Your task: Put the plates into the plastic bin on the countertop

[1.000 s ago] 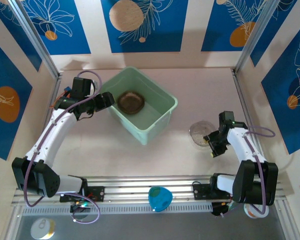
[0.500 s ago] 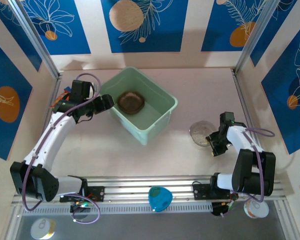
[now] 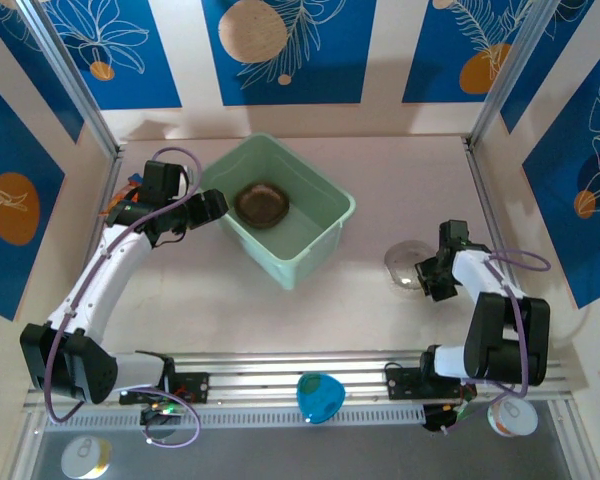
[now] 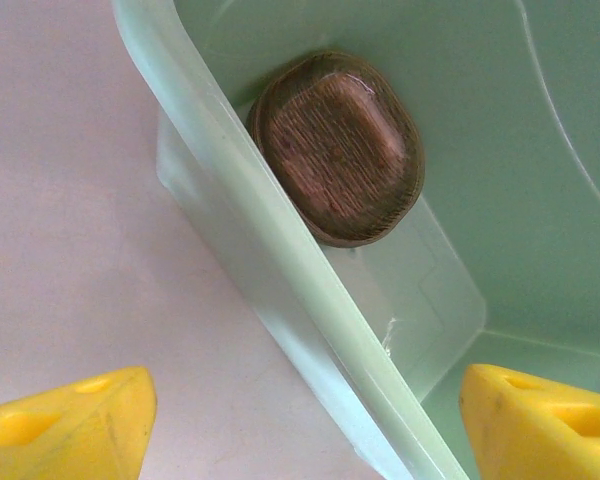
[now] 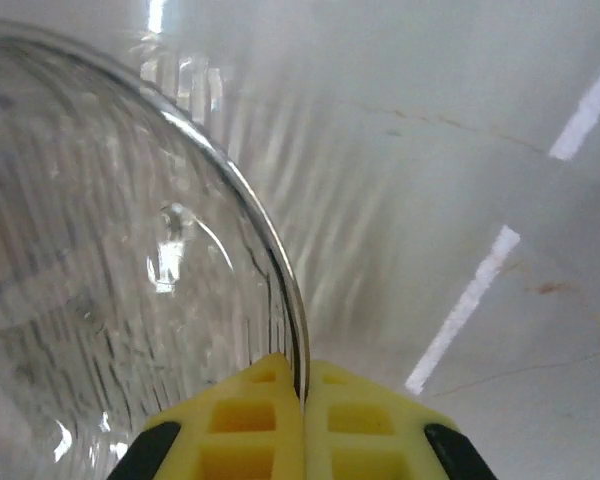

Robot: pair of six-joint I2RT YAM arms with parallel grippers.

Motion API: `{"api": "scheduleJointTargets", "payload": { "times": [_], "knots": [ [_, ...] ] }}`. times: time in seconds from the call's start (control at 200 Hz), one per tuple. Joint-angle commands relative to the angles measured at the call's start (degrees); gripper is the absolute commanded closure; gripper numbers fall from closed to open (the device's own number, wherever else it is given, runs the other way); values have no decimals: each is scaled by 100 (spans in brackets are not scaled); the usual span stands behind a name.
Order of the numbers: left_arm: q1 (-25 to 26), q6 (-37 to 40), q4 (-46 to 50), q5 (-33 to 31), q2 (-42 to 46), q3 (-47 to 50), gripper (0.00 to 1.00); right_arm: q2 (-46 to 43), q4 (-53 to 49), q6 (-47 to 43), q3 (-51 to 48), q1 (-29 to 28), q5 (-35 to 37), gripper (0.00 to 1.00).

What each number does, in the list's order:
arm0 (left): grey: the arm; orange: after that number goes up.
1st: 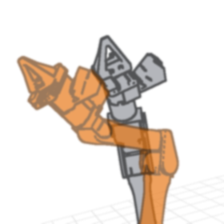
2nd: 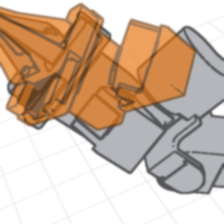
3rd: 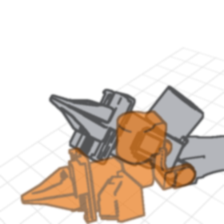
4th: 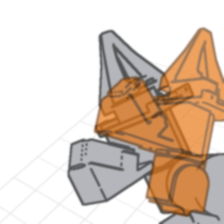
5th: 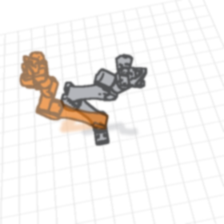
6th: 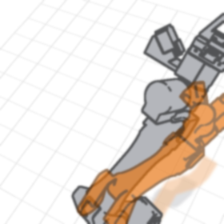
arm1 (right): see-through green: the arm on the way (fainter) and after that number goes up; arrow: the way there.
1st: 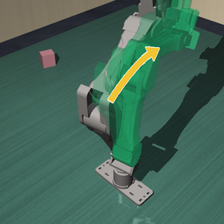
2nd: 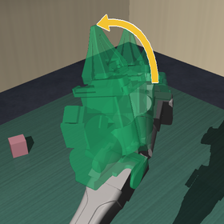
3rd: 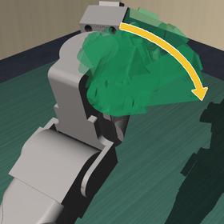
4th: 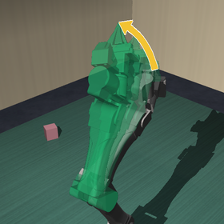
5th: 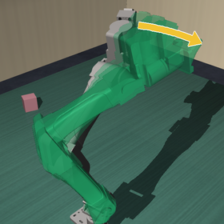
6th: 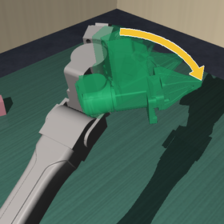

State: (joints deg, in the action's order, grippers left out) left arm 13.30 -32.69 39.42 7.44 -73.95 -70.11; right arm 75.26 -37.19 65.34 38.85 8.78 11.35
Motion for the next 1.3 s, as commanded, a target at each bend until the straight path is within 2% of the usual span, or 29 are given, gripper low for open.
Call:
{"api": "scheduleJointTargets", "payload": {
  "times": [0.0, 0.42, 0.58, 0.71, 0.815, 0.91, 1.0, 1.185, 1.295],
  "knots": [
    [49, -10, -31, 72, 18, -9, 21, -378, -212, 141, -96, -59, 386, 100],
    [54, -10, -162, 195, -45, 2, 21, -1587, -735, 135, 521, -64, 311, 100],
    [50, 31, -172, 249, -141, -113, 20, -1646, -890, 228, 1246, -109, 148, 100],
    [50, 102, -119, 247, -239, -225, 20, -1561, -578, 213, 2082, -456, 253, 100],
    [55, 128, -67, 300, -375, -319, 21, -1032, -256, 17, 3089, -922, 291, 100],
    [51, 154, -18, 262, -468, -393, 20, -243, -104, -282, 4147, -1598, 360, 100],
    [56, 173, 58, 163, -539, -530, 20, 622, 27, -398, 5058, -2189, 76, 100],
    [23, 123, 153, -10, -622, -727, 20, 2210, -29, -246, 6506, -3212, -279, 100],
    [-10, 159, 316, -195, -613, -815, 20, 3030, -538, 111, 7239, -3602, -421, 100]
  ]
}}
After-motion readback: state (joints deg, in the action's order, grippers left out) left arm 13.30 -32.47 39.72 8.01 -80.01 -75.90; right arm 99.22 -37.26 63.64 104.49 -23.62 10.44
